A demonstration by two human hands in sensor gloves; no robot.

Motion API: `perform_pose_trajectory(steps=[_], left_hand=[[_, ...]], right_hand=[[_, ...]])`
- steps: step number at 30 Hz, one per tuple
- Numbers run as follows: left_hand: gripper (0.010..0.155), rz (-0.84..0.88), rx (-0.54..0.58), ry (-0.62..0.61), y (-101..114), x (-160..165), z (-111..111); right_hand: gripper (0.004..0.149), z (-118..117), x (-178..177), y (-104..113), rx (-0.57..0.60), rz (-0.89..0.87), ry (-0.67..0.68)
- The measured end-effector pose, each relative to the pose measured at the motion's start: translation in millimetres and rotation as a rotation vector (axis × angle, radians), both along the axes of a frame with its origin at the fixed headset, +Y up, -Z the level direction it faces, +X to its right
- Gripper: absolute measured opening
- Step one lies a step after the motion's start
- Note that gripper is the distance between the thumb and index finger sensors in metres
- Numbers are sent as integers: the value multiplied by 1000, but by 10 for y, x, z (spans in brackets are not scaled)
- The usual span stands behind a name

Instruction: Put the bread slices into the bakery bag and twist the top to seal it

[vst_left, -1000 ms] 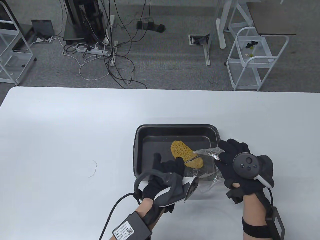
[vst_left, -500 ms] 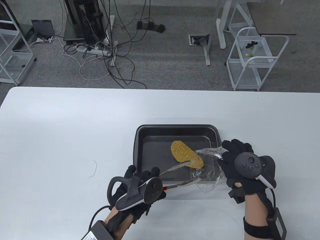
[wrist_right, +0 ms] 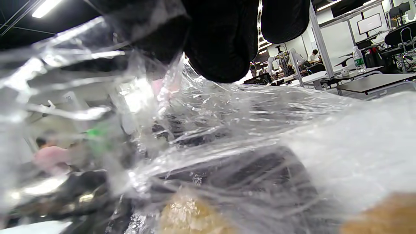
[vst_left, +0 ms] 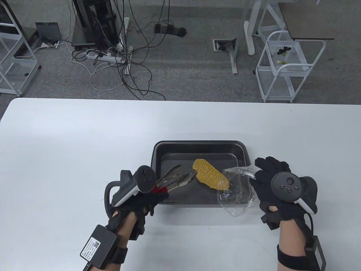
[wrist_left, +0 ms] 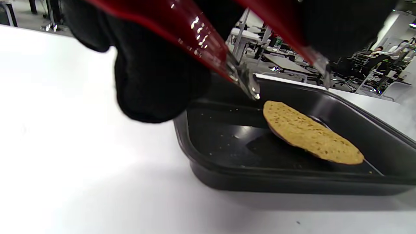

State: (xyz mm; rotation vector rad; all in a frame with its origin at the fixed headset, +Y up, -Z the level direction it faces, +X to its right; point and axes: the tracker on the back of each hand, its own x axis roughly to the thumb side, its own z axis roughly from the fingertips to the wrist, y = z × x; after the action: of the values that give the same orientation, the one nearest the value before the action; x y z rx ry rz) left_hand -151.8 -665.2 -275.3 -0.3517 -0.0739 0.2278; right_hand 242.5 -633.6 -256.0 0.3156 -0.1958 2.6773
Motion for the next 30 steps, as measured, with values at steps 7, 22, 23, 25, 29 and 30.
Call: perform_pose_trajectory(steps=[7, 22, 23, 25, 29, 30], left_hand=[[85, 25, -99, 33, -145, 114, -436], [85, -64, -158, -4, -402, 461, -844], [85, -71, -160, -17, -423, 479, -835], [84, -74, -165, -35, -462, 522, -803], [82, -72, -175, -82, -466, 596, -739], [81, -85, -169, -87, -459, 608, -724]], right_hand=[[43, 7, 88, 6, -1, -21, -14], [43, -21, 236, -33, -20, -59, -44], [43, -20, 236, -34, -20, -59, -44], [44, -20, 233, -37, -21, -58, -44], [43, -22, 225, -41, -26, -54, -46], [43, -23, 224, -42, -26, -54, -46]])
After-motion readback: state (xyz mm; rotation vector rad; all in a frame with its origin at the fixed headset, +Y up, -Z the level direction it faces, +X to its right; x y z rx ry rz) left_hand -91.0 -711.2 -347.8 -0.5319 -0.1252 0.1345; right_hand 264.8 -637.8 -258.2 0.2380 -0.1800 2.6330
